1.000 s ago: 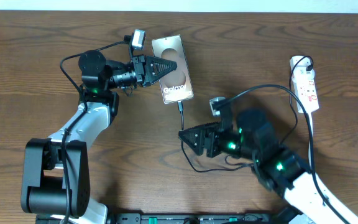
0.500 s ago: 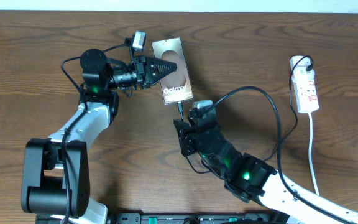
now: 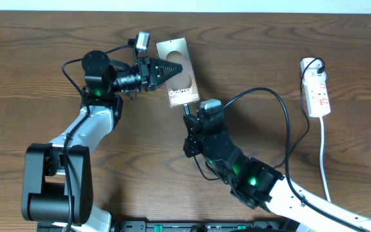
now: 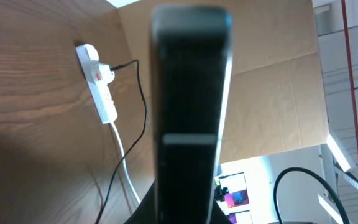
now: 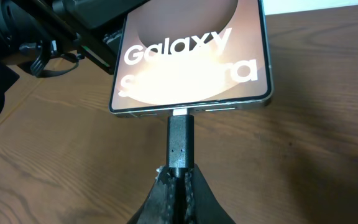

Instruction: Plug charger to phone and switch on socket

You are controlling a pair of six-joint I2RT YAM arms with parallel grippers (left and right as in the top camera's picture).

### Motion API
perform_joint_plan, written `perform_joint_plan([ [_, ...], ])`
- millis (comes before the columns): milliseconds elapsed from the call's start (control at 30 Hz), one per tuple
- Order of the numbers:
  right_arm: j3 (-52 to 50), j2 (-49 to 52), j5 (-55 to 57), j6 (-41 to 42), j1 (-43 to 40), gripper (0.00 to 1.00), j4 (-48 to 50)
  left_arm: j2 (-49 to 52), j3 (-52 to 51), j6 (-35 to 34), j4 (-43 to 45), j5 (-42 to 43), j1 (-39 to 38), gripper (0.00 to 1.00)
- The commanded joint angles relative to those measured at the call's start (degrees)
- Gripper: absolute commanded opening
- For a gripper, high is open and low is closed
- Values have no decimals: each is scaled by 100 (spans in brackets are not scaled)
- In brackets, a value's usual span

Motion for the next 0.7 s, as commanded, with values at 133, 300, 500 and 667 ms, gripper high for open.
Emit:
perform_joint_plan([
  [133,286,50,236,-39,-92,1,313,-39,83,251,66,800,-26,7],
  [300,575,142,229,-90,-234,1,234,-39,83,361,68,1047,-26,7],
  [500,977,533,122,-214,-398,1,168,-39,83,356,173,1333,-33,8],
  [667,1491,909,48,-452,-525,1,118,-42,83,356,192,1362,-44,8],
])
